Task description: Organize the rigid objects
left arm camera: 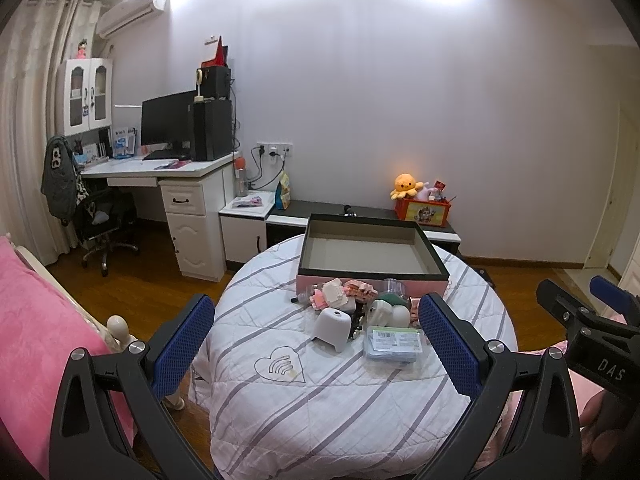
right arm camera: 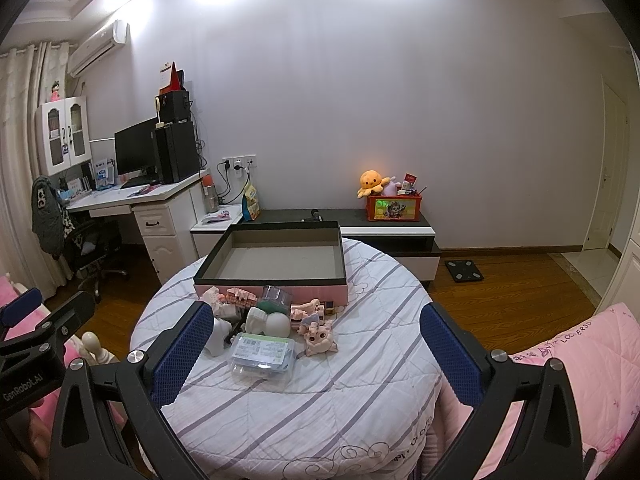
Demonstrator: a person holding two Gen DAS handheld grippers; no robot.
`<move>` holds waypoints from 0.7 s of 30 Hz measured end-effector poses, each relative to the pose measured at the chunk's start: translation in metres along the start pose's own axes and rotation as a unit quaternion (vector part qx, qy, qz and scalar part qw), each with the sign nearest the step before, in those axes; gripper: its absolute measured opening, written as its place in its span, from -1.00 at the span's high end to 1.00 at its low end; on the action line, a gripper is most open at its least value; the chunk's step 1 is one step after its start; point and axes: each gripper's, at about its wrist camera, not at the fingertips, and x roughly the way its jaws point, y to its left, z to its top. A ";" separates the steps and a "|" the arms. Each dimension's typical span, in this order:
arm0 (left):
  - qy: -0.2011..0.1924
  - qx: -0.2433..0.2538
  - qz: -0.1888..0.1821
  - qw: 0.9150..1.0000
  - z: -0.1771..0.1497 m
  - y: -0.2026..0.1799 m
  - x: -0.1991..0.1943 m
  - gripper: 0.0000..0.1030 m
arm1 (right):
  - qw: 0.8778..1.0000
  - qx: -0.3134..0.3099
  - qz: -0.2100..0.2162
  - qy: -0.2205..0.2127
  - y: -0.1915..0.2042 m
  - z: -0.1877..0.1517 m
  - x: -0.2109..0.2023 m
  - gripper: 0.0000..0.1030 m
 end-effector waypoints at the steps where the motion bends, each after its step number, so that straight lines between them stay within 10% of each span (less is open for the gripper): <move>1: 0.000 0.000 -0.001 1.000 -0.001 0.000 0.002 -1.00 | 1.000 0.001 0.000 0.000 -0.001 0.000 0.001 -1.00; 21: 0.128 -0.013 0.004 0.992 -0.055 0.008 0.133 -1.00 | 0.990 0.014 0.013 0.138 -0.023 -0.053 0.125 -1.00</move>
